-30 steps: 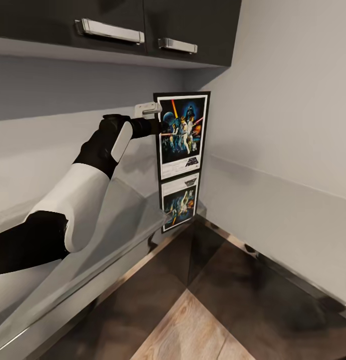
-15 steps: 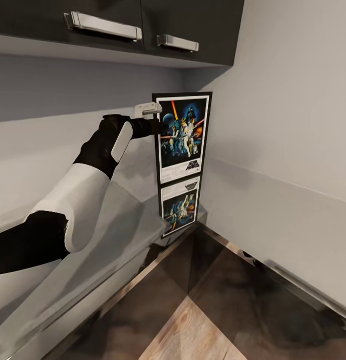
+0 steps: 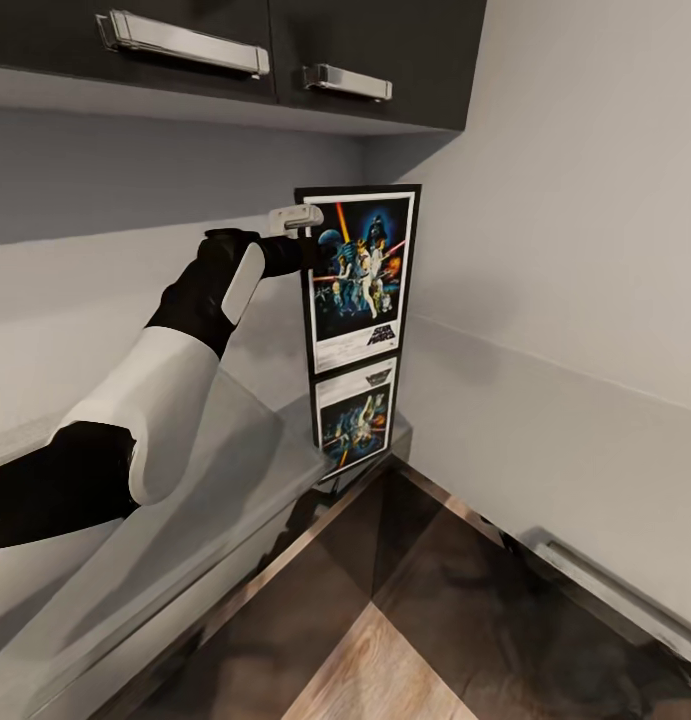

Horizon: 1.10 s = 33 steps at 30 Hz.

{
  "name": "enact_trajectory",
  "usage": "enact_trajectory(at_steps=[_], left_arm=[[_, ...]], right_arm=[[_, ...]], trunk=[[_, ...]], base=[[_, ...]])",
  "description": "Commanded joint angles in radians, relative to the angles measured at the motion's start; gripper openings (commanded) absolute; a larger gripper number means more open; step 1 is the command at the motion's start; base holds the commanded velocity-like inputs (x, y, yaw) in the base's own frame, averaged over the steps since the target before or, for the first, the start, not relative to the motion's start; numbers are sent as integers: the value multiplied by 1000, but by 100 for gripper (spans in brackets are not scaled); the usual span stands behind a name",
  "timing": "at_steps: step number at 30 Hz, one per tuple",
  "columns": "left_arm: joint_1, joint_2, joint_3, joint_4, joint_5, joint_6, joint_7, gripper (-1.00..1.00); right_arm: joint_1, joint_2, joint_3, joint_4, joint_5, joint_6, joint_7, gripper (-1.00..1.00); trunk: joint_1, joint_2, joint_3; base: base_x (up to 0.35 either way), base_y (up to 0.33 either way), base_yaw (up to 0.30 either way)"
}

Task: Pick up the poster from the kitchen countertop and hang it on one of the wall nails in the kitchen.

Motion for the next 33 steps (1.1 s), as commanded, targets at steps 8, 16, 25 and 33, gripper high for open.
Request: enact_trajectory(at_steps=[8,16,25,33], left_arm=[[0,0,0,-1,6,5,2,100],[0,0,0,0,5,5,2,100],[-1,0,-1,1,8,3,2,100],[0,0,0,2,8,3,2,100]], right_arm=[[0,0,-2,1,3,-3,2,100],[-1,1,-2,2,2,-3,3,100],[-1,93,-2,6,108,-2,5,100],[0,96,-2,7,116,-1,5,100]], trunk=[[0,0,-1],[0,0,-1],[0,0,-1],[0,0,-1]], base=[[80,-10,0],[147,-1,0],[13,0,0],[84,0,0]])
